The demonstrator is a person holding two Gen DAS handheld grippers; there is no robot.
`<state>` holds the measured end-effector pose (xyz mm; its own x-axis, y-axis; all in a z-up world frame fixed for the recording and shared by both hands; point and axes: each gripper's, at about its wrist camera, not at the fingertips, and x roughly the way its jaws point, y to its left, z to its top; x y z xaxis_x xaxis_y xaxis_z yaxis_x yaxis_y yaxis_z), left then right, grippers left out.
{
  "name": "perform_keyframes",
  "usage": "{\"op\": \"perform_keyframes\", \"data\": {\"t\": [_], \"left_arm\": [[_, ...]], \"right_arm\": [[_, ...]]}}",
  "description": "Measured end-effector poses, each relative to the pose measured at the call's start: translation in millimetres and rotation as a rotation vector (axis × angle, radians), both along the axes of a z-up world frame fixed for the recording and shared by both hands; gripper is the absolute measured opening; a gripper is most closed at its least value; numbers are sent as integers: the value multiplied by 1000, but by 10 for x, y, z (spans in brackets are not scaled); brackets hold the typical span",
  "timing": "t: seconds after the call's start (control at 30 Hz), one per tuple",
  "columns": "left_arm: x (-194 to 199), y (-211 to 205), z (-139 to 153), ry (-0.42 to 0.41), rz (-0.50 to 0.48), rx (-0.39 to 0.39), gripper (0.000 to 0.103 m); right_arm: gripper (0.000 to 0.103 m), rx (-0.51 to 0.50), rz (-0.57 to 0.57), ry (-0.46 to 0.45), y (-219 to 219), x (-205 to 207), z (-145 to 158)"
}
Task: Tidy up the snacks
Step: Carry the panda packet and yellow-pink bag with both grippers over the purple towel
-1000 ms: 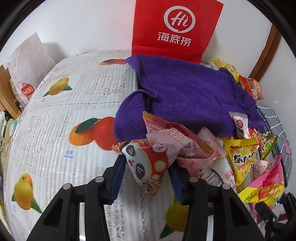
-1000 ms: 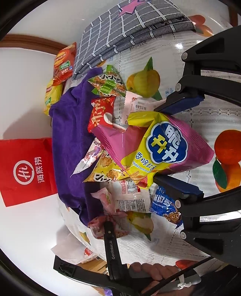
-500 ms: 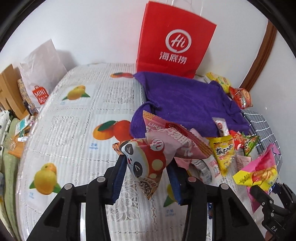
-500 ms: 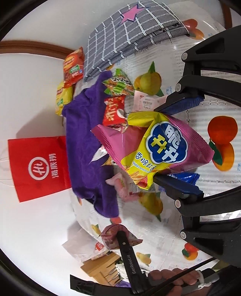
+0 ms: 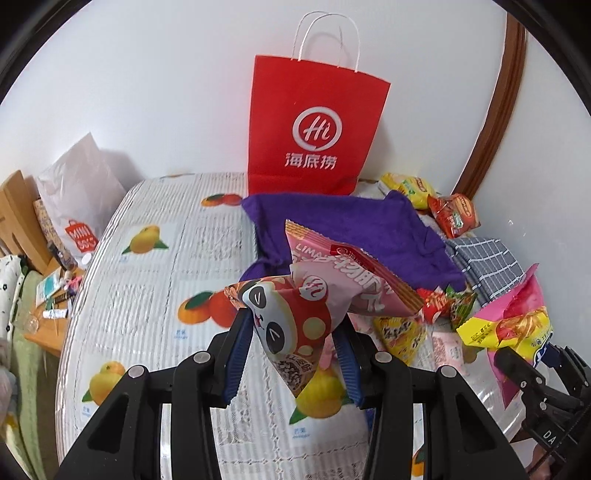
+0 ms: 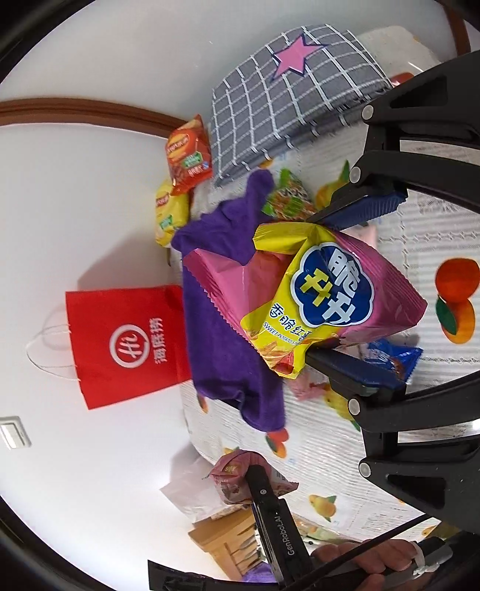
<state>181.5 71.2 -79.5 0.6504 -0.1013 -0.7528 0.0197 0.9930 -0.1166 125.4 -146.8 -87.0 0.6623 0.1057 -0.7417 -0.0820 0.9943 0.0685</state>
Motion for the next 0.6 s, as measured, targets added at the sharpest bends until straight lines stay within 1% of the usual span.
{"op": "perform_keyframes", "data": {"t": [0.13, 0.3, 0.4, 0.6], "left_arm": [[96, -51, 66, -11, -5, 1, 42], [263, -98, 100, -13, -7, 5, 42], [388, -119, 108, -13, -6, 10, 42], [682, -152, 82, -8, -5, 23, 42]], "right_arm": [[64, -10, -19, -21, -107, 129, 87], [64, -11, -42, -28, -197, 345, 119], [64, 6, -46, -26, -232, 528, 127], [64, 1, -43, -34, -227, 912, 102]]}}
